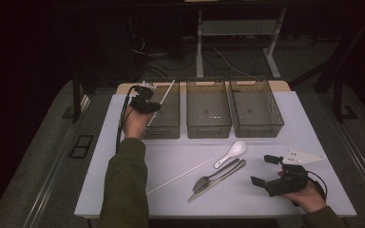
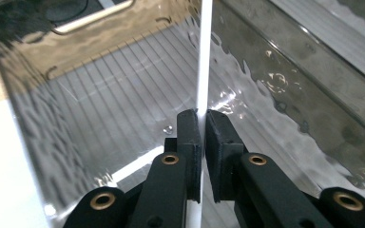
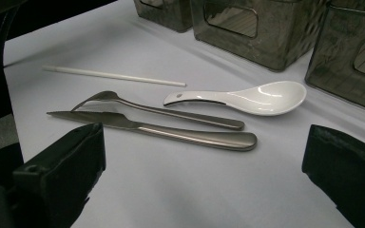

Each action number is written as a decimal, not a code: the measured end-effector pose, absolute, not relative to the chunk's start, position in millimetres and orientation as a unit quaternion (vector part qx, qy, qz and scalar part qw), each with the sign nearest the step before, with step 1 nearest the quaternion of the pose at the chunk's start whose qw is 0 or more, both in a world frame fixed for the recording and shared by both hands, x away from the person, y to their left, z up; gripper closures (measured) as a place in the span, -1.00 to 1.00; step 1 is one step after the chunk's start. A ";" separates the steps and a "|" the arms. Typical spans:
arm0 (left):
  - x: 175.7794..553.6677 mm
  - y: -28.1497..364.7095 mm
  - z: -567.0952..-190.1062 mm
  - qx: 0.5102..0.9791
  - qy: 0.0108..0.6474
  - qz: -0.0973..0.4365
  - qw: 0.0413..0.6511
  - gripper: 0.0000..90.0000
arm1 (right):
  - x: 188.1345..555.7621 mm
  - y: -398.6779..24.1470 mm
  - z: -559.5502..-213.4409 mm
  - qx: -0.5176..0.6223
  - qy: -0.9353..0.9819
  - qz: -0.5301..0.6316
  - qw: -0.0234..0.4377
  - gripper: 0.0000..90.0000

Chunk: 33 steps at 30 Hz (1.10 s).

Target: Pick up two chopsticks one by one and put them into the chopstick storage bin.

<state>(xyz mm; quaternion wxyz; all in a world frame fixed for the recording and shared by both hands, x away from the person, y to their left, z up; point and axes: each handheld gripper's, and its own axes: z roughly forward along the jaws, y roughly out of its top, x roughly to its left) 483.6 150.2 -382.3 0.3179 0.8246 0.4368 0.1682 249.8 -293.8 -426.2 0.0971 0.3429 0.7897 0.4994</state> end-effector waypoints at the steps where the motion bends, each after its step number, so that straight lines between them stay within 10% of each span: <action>1: 484.0 148.6 -383.6 0.825 0.437 0.168 0.317 0.85 | 249.8 -294.0 -426.2 0.343 0.790 0.499 0.097 -0.98; 33: 442.3 137.2 -336.4 0.829 0.350 0.138 0.415 -0.03 | 250.7 -292.3 -427.8 0.341 0.793 0.496 0.100 -0.98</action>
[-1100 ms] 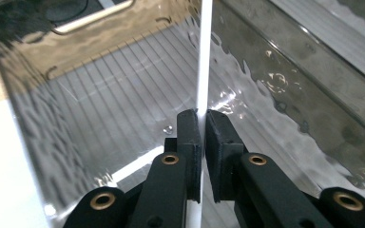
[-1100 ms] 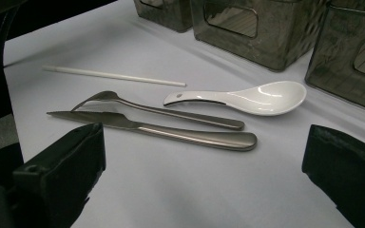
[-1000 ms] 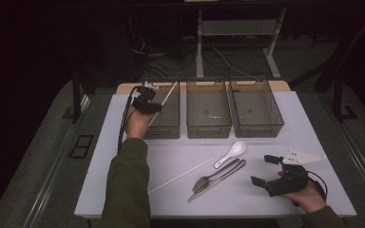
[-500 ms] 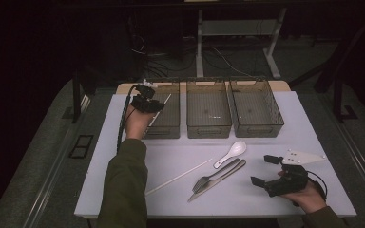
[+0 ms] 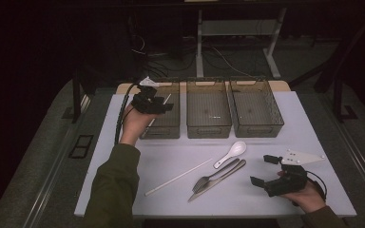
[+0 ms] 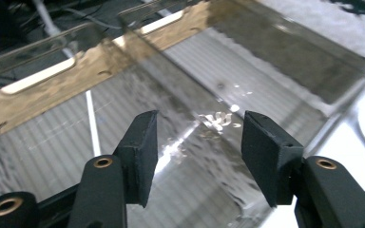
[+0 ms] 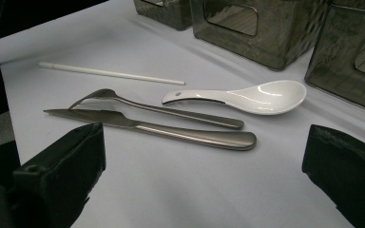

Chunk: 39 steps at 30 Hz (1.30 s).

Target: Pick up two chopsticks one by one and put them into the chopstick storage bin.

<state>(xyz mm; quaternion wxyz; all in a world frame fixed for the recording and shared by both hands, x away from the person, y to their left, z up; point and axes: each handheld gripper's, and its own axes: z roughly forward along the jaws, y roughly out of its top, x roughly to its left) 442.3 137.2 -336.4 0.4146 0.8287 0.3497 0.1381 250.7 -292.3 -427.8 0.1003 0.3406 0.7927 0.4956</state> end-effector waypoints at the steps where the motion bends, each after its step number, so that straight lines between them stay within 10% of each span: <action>1: 439.4 136.0 -334.6 0.832 0.342 0.135 0.414 -0.06 | 251.3 -292.2 -428.1 0.341 0.792 0.495 0.101 -0.98; 39: 313.9 146.0 -380.3 0.837 0.258 0.104 0.471 -0.48 | 259.4 -297.9 -438.9 0.341 0.797 0.491 0.085 -0.98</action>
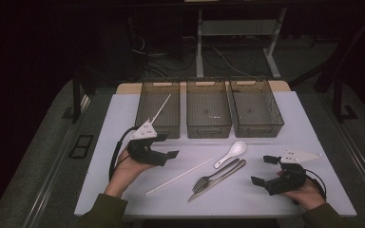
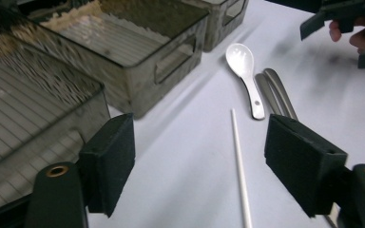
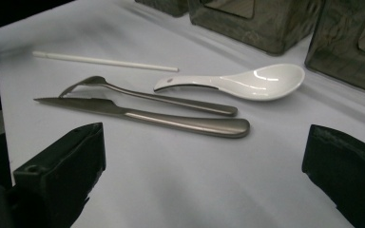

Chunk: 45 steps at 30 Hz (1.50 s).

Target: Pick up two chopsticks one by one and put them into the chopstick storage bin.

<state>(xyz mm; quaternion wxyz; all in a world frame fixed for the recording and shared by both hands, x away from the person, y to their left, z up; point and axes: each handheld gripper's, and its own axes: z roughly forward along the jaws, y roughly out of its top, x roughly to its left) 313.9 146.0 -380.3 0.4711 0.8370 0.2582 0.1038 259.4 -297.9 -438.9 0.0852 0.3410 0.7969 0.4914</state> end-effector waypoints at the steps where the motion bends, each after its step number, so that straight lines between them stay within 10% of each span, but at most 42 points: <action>1: 312.1 146.8 -382.0 0.838 0.258 0.103 0.470 -0.48 | 258.7 -297.4 -438.7 0.340 0.797 0.492 0.085 -0.98; 23: 282.0 149.8 -409.4 0.856 0.251 0.101 0.441 -0.70 | 255.4 -295.4 -436.8 0.341 0.798 0.489 0.091 -0.98; 45: 276.7 142.5 -430.3 0.879 0.237 0.080 0.406 -0.23 | 255.6 -294.4 -437.0 0.339 0.799 0.488 0.093 -0.98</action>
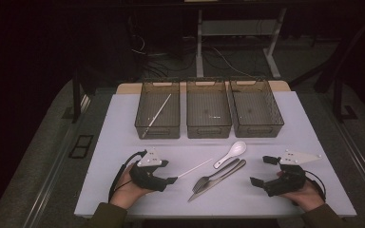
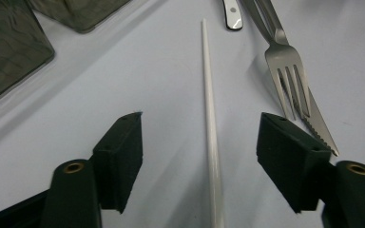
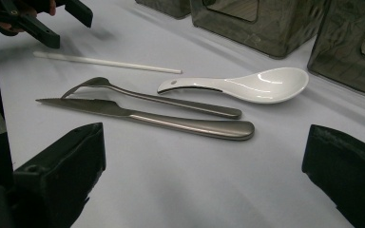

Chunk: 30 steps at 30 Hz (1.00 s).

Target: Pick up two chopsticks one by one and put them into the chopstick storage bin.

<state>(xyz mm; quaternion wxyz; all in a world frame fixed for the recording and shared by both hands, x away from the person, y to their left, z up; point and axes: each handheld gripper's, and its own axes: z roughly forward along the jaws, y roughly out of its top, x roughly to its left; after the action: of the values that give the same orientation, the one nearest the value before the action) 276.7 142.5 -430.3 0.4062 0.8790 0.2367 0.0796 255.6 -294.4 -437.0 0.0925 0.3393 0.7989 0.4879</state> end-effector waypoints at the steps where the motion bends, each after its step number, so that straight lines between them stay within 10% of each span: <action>1: 276.7 142.3 -430.5 0.882 0.233 0.081 0.402 -0.15 | 255.7 -294.3 -437.1 0.339 0.799 0.488 0.093 -0.98; 14: 281.6 133.4 -440.9 0.890 0.231 0.046 0.390 0.46 | 256.2 -293.8 -437.6 0.339 0.800 0.486 0.092 -0.98; 30: 283.9 128.2 -448.2 0.893 0.235 0.046 0.380 0.74 | 256.1 -293.7 -437.6 0.339 0.800 0.486 0.092 -0.98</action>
<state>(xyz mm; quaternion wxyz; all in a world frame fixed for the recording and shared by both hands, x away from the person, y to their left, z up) 283.9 128.2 -448.2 0.3800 0.8934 0.2353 0.0457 256.1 -293.7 -437.6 0.0922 0.3386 0.8004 0.4860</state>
